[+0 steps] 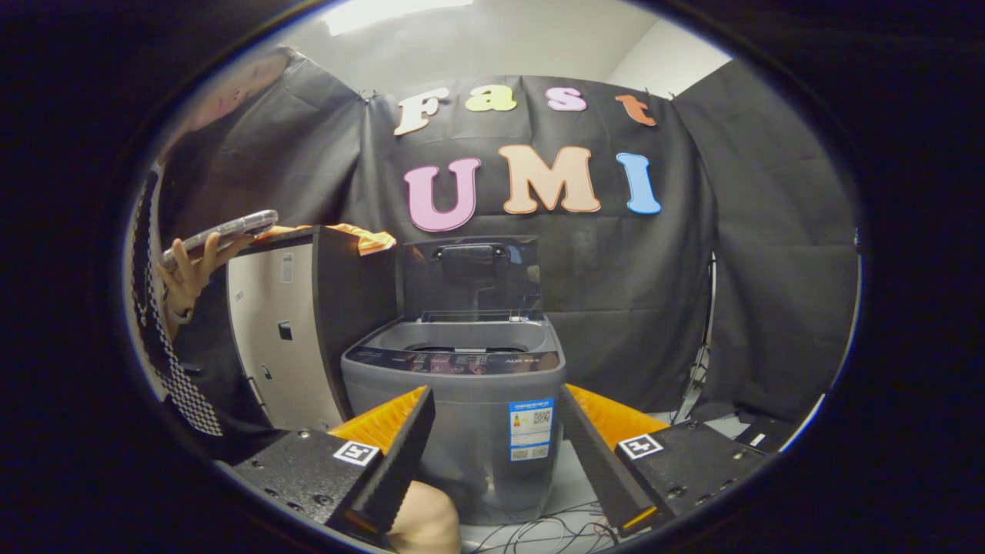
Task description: Put the clothes into the washing machine and then close the washing machine lid.
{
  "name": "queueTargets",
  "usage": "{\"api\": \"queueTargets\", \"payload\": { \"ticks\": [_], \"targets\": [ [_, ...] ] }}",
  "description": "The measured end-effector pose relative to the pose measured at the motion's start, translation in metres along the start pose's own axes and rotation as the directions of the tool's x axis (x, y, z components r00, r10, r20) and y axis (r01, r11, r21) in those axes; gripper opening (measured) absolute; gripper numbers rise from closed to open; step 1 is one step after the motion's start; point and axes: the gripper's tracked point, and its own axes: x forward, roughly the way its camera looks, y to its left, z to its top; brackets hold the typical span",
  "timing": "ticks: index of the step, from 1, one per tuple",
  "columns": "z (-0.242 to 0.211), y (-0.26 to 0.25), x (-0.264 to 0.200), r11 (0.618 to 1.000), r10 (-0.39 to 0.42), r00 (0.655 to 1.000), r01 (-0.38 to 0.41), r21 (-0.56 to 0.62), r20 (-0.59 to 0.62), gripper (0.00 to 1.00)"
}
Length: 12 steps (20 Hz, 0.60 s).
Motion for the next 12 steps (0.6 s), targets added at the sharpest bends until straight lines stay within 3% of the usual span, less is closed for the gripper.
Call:
{"api": "queueTargets", "payload": {
  "ticks": [2,12],
  "targets": [
    [-0.001,0.003,-0.001,1.0,0.018,1.0,-0.018,0.0,-0.007,0.97],
    [0.0,-0.008,0.001,0.999,-0.043,0.999,0.043,0.004,-0.001,0.97]
  ]
}}
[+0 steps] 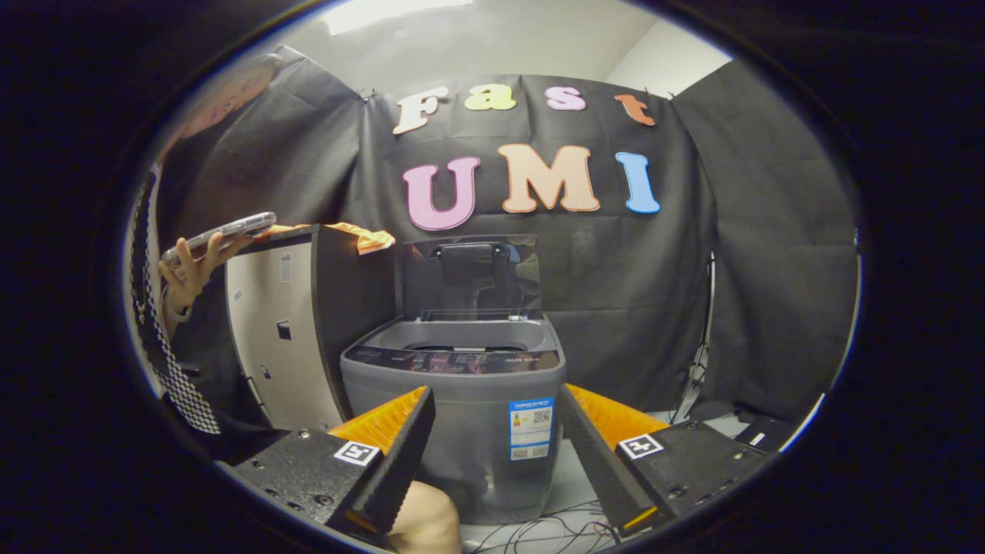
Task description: Put the clothes into the washing machine and then close the washing machine lid.
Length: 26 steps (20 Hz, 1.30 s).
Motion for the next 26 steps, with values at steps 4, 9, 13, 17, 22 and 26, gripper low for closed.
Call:
{"api": "queueTargets", "payload": {
  "ticks": [4,9,13,17,22,26],
  "targets": [
    [0.011,-0.005,0.016,0.99,-0.075,0.997,0.071,0.118,0.028,0.97],
    [0.062,0.015,0.061,0.991,-0.051,0.996,0.041,0.131,0.073,0.97],
    [0.122,0.028,0.108,0.991,-0.025,0.994,0.011,0.135,0.104,0.97],
    [0.171,0.05,0.16,0.993,0.025,0.989,-0.041,0.112,0.145,0.95],
    [0.211,0.074,0.233,0.99,0.048,0.992,-0.062,0.129,0.114,0.94],
    [0.235,0.08,0.299,0.997,0.027,0.994,-0.034,0.067,0.101,0.94]
  ]
}}
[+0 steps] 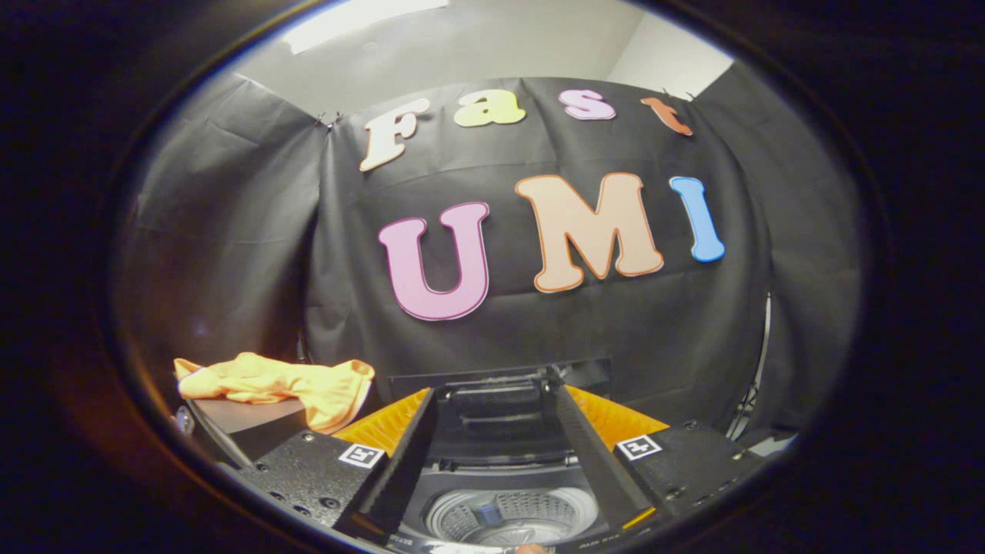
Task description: Put the clothes into the washing machine and then close the washing machine lid.
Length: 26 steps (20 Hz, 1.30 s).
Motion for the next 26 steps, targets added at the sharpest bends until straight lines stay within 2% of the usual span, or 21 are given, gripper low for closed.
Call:
{"api": "queueTargets", "payload": {
  "ticks": [4,7,14,18,19,20,26],
  "targets": [
    [0.002,0.01,0.066,0.998,-0.011,0.999,0.009,-0.066,-0.036,0.94],
    [-0.002,0.02,0.11,0.998,-0.012,0.999,0.009,-0.064,-0.05,0.94],
    [-0.037,0.021,0.186,0.995,-0.056,0.989,0.045,-0.088,-0.136,0.95],
    [-0.064,0.021,0.209,0.994,-0.081,0.973,0.061,-0.096,-0.217,0.95],
    [-0.076,0.02,0.207,0.992,-0.089,0.956,0.062,-0.106,-0.278,0.94],
    [-0.069,0.022,0.203,0.993,-0.088,0.966,0.065,-0.101,-0.244,0.95],
    [-0.067,0.02,0.199,0.992,-0.098,0.965,0.075,-0.104,-0.243,0.97]
  ]
}}
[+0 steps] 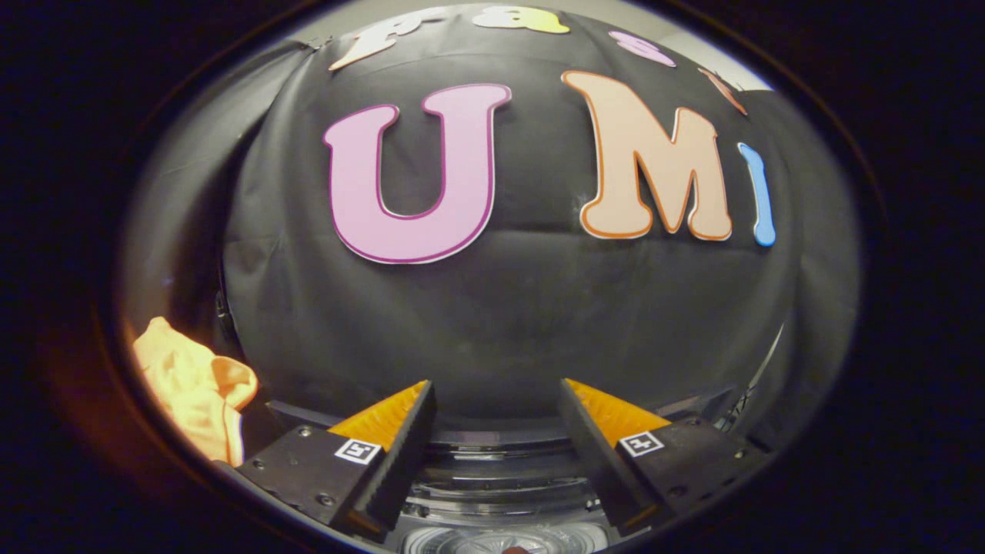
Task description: Put the clothes into the washing machine and then close the washing machine lid.
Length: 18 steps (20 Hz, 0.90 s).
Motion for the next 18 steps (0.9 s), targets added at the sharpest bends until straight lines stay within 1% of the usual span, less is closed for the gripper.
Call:
{"api": "queueTargets", "payload": {
  "ticks": [7,18],
  "targets": [
    [0.0029,0.0021,0.0001,1.0,0.021,0.999,-0.021,-0.004,0.027,0.97],
    [0.0005,-0.0001,0.0027,1.0,0.019,0.999,-0.019,-0.007,0.033,0.97]
  ]
}}
